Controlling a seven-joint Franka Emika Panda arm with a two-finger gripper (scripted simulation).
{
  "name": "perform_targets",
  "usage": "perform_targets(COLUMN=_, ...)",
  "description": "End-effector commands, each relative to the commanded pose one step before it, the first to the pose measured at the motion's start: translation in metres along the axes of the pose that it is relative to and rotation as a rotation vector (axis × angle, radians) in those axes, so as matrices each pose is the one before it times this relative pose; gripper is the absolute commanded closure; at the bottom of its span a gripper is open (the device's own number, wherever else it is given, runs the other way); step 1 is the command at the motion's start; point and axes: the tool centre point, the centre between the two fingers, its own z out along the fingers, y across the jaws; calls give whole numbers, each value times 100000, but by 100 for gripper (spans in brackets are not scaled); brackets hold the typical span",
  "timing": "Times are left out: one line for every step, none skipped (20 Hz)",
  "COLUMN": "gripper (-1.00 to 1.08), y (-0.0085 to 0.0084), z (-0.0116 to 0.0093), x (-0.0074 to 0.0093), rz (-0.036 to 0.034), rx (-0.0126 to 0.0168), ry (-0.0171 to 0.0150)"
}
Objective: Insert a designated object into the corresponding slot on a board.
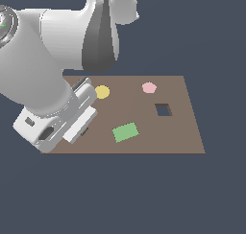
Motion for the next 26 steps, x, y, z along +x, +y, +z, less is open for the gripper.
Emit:
perform_targets(gripper=108, y=269, z=-43, x=-49, rz=-1366, rx=-46, ry=27)
perform_targets(gripper=108, y=48, z=-1, x=-7, rz=-229, rx=1, ry=-1)
perform_targets(gripper=108, y=28, z=0, x=-2, rz=-109, rx=1, ry=0)
perform_targets(gripper=108, y=6, z=0, x=10, rz=0, rx=0, ry=0)
perform_targets(gripper=108, y=-20, z=2, x=29, rz=98, rx=1, ry=1)
perform_targets(gripper=108, y=-37, z=2, x=35, rz=189, rx=0, ry=1)
perform_targets(gripper=108, y=-28, z=1, x=24, rz=138, rx=0, ry=1)
perform_targets(gripper=108, y=-11, z=0, x=9, rz=49, rx=0, ry=0)
perform_targets(gripper=108, y=7, z=32, x=-47, rz=-78, rx=53, ry=-23)
perform_targets(gripper=108, y=1, z=42, x=3, rz=0, rx=0, ry=0)
perform_targets(gripper=108, y=3, z=127, x=8, rz=0, rx=0, ry=0)
perform_targets(gripper=108, y=6, z=180, x=4, rz=13, rx=-45, ry=13)
perform_targets(gripper=108, y=4, z=276, x=17, rz=0, rx=0, ry=0)
perform_targets(gripper=108, y=4, z=180, x=5, rz=11, rx=-46, ry=11)
perform_targets(gripper=108, y=1, z=128, x=7, rz=0, rx=0, ry=0)
perform_targets(gripper=108, y=0, z=43, x=2, rz=0, rx=0, ry=0)
perform_targets(gripper=-92, y=0, z=0, x=0, rz=0, rx=0, ry=0)
perform_targets(gripper=-92, y=0, z=0, x=0, rz=0, rx=0, ry=0)
perform_targets(gripper=-92, y=0, z=0, x=0, rz=0, rx=0, ry=0)
perform_targets(gripper=-92, y=0, z=0, x=0, rz=0, rx=0, ry=0)
perform_targets(gripper=-92, y=0, z=0, x=0, rz=0, rx=0, ry=0)
perform_targets(gripper=-92, y=0, z=0, x=0, rz=0, rx=0, ry=0)
perform_targets(gripper=-92, y=0, z=0, x=0, rz=0, rx=0, ry=0)
perform_targets(gripper=-92, y=0, z=0, x=0, rz=0, rx=0, ry=0)
perform_targets(gripper=-92, y=0, z=0, x=0, rz=0, rx=0, ry=0)
perform_targets(gripper=-92, y=0, z=0, x=0, rz=0, rx=0, ry=0)
